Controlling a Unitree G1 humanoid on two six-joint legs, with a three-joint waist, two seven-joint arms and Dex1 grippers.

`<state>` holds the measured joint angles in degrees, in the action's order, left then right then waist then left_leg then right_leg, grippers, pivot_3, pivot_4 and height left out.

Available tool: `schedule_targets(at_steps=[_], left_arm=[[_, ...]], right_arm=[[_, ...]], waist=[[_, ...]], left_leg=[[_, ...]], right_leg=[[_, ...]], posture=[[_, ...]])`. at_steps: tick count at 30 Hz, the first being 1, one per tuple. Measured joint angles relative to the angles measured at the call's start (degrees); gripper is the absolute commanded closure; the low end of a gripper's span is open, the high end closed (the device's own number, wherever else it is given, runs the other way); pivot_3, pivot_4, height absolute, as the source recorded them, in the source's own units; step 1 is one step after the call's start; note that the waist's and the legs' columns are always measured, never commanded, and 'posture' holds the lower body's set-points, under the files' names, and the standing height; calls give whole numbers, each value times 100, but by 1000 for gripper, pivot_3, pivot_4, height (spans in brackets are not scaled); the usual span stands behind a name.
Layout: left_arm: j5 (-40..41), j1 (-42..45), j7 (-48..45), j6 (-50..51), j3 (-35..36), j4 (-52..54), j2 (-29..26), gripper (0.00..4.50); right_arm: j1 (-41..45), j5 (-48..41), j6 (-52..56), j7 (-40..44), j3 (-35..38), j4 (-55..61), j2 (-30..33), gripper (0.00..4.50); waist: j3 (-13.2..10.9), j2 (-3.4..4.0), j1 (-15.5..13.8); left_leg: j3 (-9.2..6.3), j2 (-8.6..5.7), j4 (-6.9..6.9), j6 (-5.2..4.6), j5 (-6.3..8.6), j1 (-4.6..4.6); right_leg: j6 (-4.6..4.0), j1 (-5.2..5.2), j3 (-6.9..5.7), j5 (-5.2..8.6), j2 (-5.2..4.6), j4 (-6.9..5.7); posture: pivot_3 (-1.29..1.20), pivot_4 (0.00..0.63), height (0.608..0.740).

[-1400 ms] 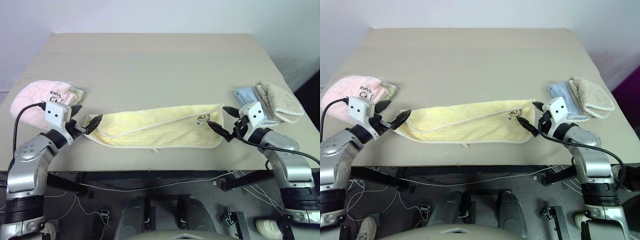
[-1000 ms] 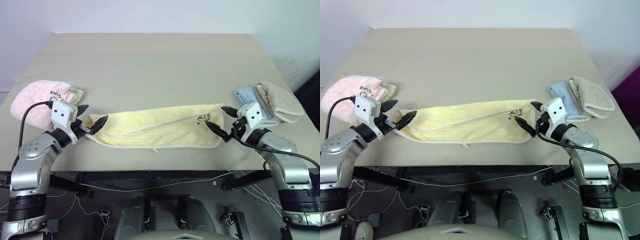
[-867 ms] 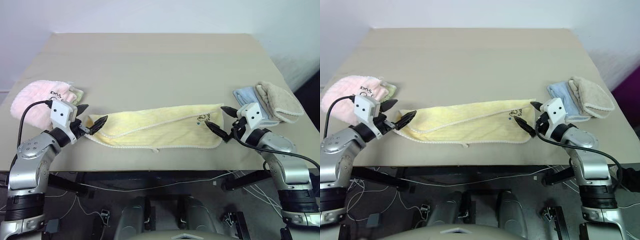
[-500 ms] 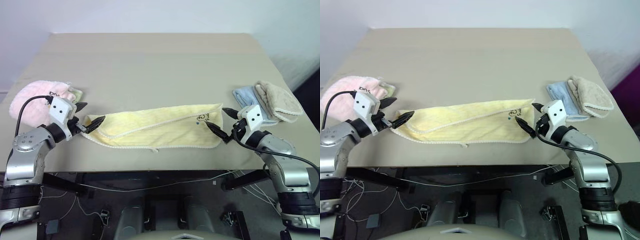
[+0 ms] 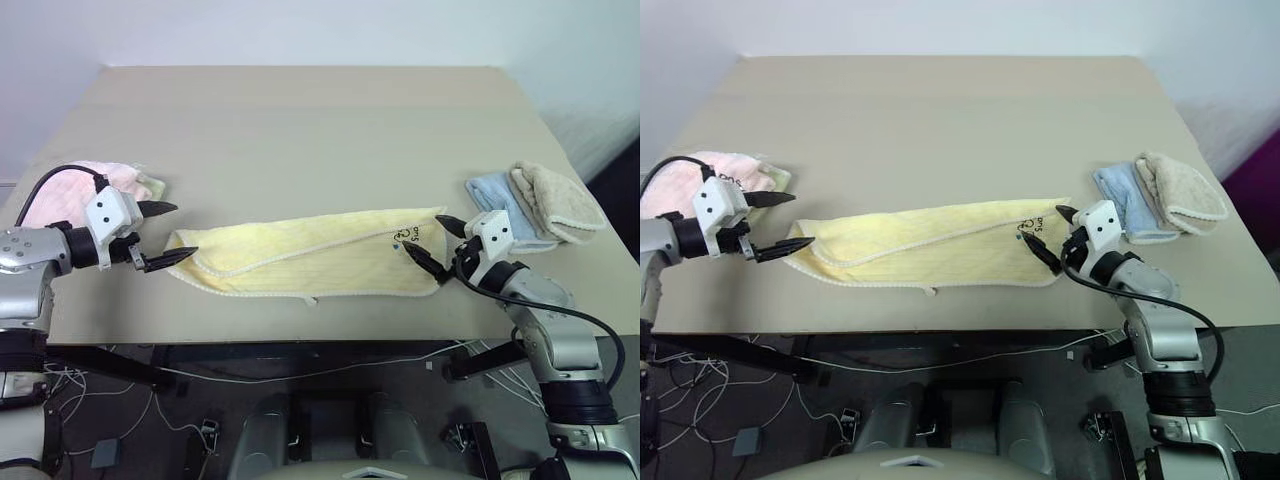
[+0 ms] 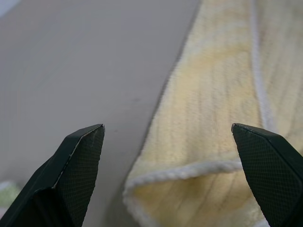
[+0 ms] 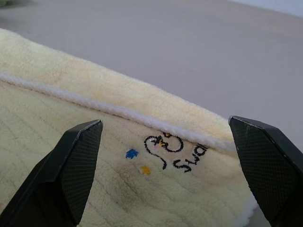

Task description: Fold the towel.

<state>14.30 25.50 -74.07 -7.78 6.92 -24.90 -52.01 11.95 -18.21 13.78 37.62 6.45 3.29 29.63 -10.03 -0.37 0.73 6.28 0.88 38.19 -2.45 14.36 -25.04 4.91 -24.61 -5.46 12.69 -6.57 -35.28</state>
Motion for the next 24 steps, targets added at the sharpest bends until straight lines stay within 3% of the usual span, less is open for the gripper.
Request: schedule_targets(at_steps=[7, 19, 22, 24], left_arm=[[-470, 282, -686, -935, -640, -460, -91, 0], [-1388, 997, -542, -2681, -1320, -1545, -25, 0], [-1382, 1063, -542, -2846, -1344, -1631, 25, 603], [-1370, 1074, -543, -2888, -1344, -1689, 62, 1231]], right_arm=[[-144, -4, 8, -49, 21, 89, 2, 23], [-246, -3, 28, -184, 73, 174, 5, 23], [-254, -3, 26, -189, 77, 187, 5, 0], [-254, -3, 24, -189, 81, 187, 7, 0]], waist=[[0, -1, -10], [0, -1, -13], [0, -1, -12], [0, -1, -8]], left_leg=[[0, 0, 1, -1, 1, 0], [1, 1, 3, -7, 2, 0], [1, 1, 3, -8, 2, 0], [1, 1, 3, -8, 2, 0]], right_leg=[[0, 0, 0, 0, 1, 0], [1, 1, 0, 0, 2, -2], [1, 1, 0, 0, 2, -3], [1, 0, 0, 0, 3, -3]], posture=[[0, 150, 740], [0, 150, 740], [0, 150, 740], [0, 150, 740]])
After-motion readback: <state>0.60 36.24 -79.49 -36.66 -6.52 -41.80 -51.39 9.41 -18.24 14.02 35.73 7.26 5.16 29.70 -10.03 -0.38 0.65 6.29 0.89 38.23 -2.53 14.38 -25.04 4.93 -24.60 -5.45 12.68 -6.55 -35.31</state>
